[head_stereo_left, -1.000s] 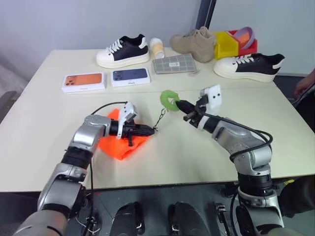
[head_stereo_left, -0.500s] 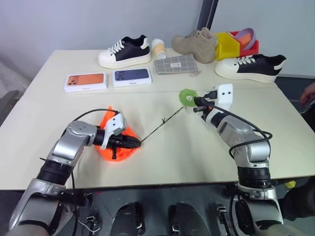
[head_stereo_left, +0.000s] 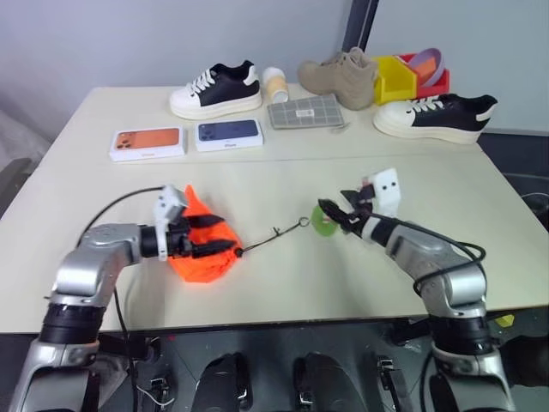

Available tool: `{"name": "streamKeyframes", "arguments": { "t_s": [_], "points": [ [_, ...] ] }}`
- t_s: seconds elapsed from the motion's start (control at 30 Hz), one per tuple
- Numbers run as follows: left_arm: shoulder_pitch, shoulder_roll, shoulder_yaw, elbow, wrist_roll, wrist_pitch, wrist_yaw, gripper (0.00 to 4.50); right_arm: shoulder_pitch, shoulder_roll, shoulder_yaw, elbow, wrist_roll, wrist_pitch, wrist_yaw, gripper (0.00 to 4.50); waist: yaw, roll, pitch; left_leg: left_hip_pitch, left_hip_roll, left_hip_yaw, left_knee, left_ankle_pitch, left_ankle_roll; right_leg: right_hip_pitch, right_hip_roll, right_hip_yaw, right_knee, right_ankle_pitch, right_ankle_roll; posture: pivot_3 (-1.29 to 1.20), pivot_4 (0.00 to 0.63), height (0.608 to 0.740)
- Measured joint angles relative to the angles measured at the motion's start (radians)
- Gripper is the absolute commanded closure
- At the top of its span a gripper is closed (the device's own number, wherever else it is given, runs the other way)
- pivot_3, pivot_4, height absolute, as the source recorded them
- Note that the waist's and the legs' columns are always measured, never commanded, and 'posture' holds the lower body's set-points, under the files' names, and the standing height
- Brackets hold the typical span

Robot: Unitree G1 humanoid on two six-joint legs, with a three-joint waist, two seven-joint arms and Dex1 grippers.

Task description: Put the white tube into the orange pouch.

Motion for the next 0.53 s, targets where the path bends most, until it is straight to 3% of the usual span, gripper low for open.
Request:
{"name": "streamKeyframes", "arguments": {
  "t_s": [0.1, 0.33, 0.53],
  "points": [
    [0.096, 0.003, 0.102, -0.062, -0.001, -0.011, 0.098, 0.43, 0.072, -0.049, -0.013, -0.011, 0.003, -0.084, 0.095, 0.95, 0.000, 0.000, 0.000, 0.000, 0.000, 0.000, 0.000, 0.000, 0.000, 0.000, 0.000, 0.000, 0.000, 0.000, 0.000, 0.00, 0.150, 0.740],
    [0.308, -0.039, 0.184, -0.136, 0.034, -0.093, 0.253, 0.43, 0.158, -0.127, -0.035, -0.002, 0.009, -0.208, 0.242, 0.95, 0.002, -0.001, 0.000, 0.001, 0.000, 0.000, 0.000, -0.003, 0.005, 0.002, -0.001, -0.001, -0.001, 0.000, 0.000, 0.00, 0.150, 0.740],
    [0.363, -0.058, 0.206, -0.168, 0.039, -0.123, 0.311, 0.43, 0.164, -0.133, -0.038, 0.042, 0.007, -0.262, 0.289, 0.95, 0.003, -0.001, 0.000, 0.001, 0.000, 0.000, 0.000, -0.004, 0.006, 0.002, -0.002, -0.001, -0.001, 0.000, -0.001, 0.00, 0.150, 0.740]
  ]
}}
